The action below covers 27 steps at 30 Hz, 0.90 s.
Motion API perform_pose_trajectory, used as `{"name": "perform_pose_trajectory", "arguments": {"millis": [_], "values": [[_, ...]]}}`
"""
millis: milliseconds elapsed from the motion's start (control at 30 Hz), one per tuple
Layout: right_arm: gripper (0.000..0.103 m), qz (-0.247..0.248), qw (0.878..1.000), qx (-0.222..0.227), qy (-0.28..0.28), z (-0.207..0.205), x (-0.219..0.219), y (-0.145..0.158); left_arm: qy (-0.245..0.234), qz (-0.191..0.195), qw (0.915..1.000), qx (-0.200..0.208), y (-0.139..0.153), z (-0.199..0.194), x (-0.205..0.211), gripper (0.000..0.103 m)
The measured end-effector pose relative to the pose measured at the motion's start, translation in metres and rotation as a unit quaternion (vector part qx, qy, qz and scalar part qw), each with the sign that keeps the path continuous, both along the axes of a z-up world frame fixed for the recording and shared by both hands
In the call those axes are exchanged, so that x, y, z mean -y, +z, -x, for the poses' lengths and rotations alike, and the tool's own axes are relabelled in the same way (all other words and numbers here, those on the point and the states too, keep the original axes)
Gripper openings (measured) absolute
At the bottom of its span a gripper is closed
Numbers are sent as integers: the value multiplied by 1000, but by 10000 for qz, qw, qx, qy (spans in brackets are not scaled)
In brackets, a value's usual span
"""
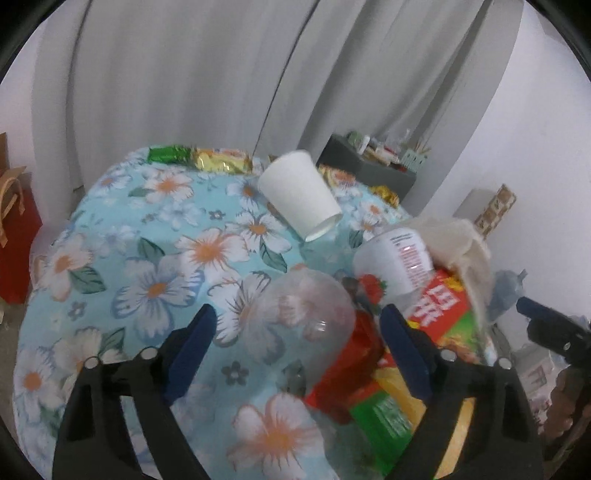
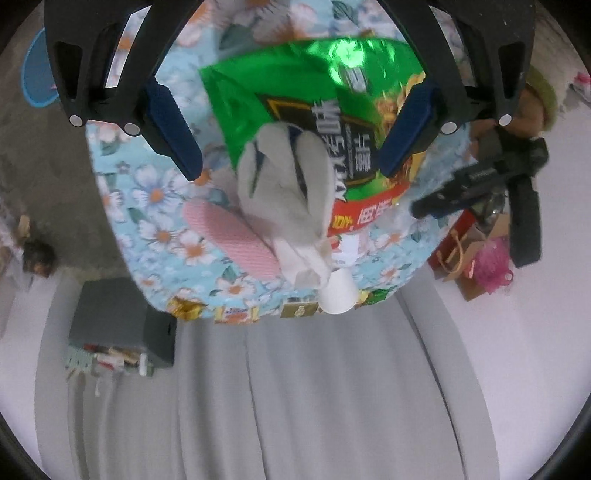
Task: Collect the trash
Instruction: 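Grasp the clear plastic cup with left tool while right tool grasps white glove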
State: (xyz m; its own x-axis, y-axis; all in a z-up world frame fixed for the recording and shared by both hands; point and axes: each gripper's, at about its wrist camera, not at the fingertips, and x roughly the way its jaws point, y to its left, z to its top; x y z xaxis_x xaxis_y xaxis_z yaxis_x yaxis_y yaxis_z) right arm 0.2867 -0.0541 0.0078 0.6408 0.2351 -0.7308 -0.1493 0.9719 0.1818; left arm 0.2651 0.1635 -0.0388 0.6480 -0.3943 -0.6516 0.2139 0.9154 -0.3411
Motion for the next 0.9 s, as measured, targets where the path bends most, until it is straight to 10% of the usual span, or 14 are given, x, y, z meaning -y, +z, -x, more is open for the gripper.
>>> {"name": "perform_pose_trajectory", "arguments": {"millis": [367,900], "values": [[78,-107,9997,-233,-38,-37,-4,-14,-301,8,9994,-198,-20,-13,10,73],[35,-213,9993,-319,14,-38,-4,-17,-205,148,9995,-165,-21,-12,8,70]]}}
